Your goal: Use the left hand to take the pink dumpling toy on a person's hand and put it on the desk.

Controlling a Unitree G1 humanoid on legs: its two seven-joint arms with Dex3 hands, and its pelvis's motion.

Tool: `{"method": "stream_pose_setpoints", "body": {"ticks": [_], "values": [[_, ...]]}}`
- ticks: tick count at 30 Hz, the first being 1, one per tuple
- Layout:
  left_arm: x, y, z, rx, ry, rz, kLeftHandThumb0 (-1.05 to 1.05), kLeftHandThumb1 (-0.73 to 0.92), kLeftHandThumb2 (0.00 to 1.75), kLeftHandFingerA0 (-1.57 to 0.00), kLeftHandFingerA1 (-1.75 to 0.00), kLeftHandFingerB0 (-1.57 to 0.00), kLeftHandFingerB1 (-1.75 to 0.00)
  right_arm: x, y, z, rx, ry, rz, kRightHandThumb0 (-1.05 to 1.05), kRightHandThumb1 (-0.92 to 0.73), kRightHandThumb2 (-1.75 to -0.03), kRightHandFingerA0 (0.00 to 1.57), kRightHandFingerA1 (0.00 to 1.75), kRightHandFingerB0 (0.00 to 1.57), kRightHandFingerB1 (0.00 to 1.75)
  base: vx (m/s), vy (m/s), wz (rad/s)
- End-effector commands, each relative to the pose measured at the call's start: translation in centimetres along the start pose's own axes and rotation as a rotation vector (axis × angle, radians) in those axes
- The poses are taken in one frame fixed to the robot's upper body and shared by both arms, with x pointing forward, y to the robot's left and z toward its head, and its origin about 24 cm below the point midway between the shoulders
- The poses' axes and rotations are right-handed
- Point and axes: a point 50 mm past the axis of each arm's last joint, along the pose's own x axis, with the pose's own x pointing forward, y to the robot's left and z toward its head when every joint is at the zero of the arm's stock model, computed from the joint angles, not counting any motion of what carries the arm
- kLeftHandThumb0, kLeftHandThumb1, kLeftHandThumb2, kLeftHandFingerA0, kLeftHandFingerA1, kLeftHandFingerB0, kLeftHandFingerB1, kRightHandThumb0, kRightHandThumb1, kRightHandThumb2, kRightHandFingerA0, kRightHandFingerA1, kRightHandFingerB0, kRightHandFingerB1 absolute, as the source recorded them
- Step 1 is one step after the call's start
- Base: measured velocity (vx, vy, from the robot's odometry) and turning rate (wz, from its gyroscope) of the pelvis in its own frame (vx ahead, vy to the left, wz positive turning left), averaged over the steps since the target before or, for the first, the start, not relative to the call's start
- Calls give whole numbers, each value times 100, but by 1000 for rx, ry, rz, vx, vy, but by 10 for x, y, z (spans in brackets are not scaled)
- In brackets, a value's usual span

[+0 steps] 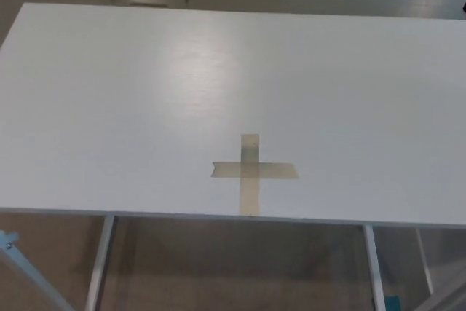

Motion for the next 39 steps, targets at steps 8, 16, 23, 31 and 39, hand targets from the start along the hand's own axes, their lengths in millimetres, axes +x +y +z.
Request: {"method": "stream_pose_setpoints", "body": {"ticks": [8, 16, 23, 31, 39], "values": [[-1, -2, -3, 26, -7, -30, -39, 55, 57, -46, -38, -27, -32, -1, -3, -4, 21, -9, -21, -26, -65, -59, 47, 41, 38, 37, 0, 0, 0], [-1, -2, -4, 10, -2, -25, -40, 55, 57, -47, -38, -27, -32, -1, -3, -5, 17, -6, -23, -26, -65, -59, 47, 41, 38, 37, 0, 0, 0], [0, -2, -2, -3, -4, -25, -39, 55, 57, -48, -39, -27, -32, -1, -3, -4, 20, -12, -18, -26, -65, -59, 48, 41, 38, 37, 0, 0, 0], [0, -2, -3, 14, -3, -27, -39, 55, 57, -46, -38, -27, -32, -1, -3, -5, 21, -8, -20, -26, -65, -59, 47, 41, 38, 37, 0, 0, 0], [0, -3, -3, 29, 1, -29, -39, 55, 57, -44, -38, -27, -32, -2, -3, -6, 14, -1, -19, -26, -65, -59, 47, 41, 37, 37, 0, 0, 0]]}}
